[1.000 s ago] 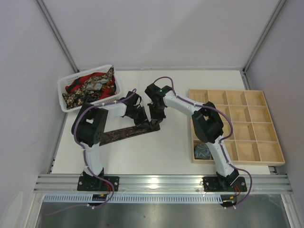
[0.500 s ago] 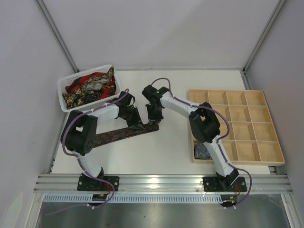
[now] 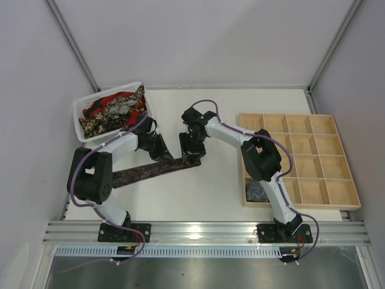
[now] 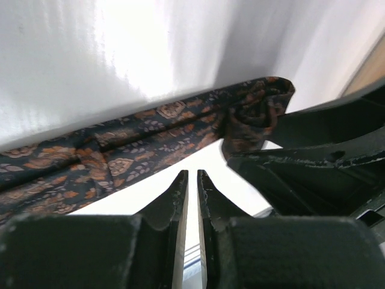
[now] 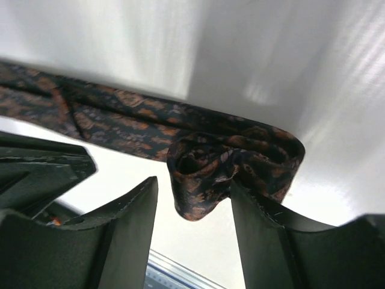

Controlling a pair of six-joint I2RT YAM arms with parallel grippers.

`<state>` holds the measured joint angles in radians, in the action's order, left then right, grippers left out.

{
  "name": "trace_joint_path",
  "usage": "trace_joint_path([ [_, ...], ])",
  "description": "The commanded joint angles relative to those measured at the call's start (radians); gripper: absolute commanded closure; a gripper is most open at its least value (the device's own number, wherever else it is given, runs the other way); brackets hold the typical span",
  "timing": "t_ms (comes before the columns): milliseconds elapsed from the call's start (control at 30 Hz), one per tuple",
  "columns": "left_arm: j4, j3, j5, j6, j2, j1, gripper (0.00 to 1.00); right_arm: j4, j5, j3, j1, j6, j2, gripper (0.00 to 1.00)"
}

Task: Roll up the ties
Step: Roll the tie

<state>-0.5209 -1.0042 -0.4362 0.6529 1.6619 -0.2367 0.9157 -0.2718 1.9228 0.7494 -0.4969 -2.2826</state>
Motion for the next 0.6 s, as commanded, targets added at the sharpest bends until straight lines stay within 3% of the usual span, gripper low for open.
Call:
trace_joint_path([
  [0,0.010,-0.036,-0.065,-0.009,-0.034,0.005,0.85,-0.122,-0.145,-0.067,-0.024,0.003,0.069,0.42],
  [200,0.042,-0.045,-0.118,0.031,-0.039,0.004,0.86,-0.418,-0.413,-0.281,-0.119,-0.141,0.124,0.42],
  [567,0.065,-0.120,-0.165,0.074,0.006,-0.055,0.86,-0.584,-0.579,-0.375,-0.208,-0.199,0.228,0.41],
])
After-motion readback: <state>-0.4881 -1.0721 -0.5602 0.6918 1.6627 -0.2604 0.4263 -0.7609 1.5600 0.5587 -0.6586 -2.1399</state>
